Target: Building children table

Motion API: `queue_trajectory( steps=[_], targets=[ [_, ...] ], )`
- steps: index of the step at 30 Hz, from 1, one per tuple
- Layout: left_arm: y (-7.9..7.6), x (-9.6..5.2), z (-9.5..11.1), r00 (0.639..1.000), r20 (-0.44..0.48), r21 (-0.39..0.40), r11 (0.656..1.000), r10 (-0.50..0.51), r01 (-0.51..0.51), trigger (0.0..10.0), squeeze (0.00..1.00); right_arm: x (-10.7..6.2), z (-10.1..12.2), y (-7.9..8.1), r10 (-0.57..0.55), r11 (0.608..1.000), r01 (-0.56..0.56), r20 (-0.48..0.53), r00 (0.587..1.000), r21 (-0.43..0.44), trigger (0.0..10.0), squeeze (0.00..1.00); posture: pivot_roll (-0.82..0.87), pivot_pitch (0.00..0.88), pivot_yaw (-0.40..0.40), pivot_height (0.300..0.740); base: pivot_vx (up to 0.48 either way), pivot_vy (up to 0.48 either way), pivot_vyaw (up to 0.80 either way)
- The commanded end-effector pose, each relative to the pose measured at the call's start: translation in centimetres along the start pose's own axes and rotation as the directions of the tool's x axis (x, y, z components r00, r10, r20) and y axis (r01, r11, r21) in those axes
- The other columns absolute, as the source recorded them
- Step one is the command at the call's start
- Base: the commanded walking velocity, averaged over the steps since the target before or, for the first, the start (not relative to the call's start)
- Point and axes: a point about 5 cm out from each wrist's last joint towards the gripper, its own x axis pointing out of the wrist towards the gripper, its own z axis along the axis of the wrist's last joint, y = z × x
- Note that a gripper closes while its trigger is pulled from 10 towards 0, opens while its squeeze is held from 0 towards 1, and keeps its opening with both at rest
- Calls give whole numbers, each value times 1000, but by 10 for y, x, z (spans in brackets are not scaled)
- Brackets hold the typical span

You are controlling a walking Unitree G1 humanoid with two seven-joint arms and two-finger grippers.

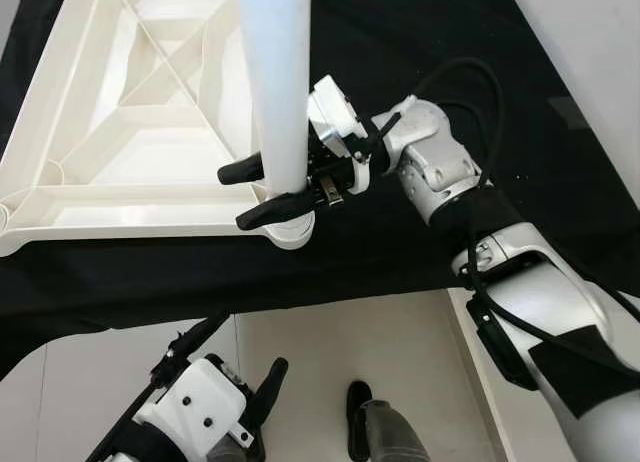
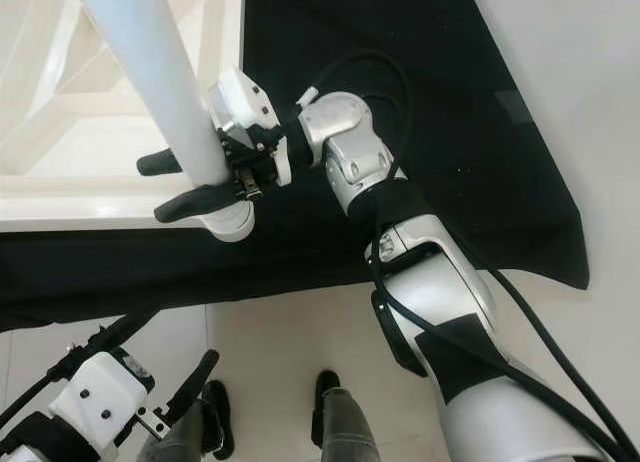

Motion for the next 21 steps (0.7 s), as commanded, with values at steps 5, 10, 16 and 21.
queue_trajectory(
  steps=[5,10,16,21],
  targets=[
    [-5,-5,1,1000,-21,-15,1000,0,0,10000,0,23,-37,16,121,976,-112,-40,992,186,10000,0,185,511,-56,740,0,0,0],
    [-5,-6,2,1000,-24,-16,1000,6,-7,10000,0,30,-29,15,149,969,-147,5,989,200,10000,0,185,513,-59,740,0,0,0],
    [-4,-4,1,1000,-24,-14,1000,7,-8,10000,0,32,-33,15,172,977,-159,-82,982,144,10000,0,182,513,-60,740,0,0,0],
    [-4,-3,0,1000,-23,-14,1000,6,-7,10000,0,31,-39,13,149,984,-133,-139,979,117,10000,0,167,506,-64,740,0,0,0]
  ],
)
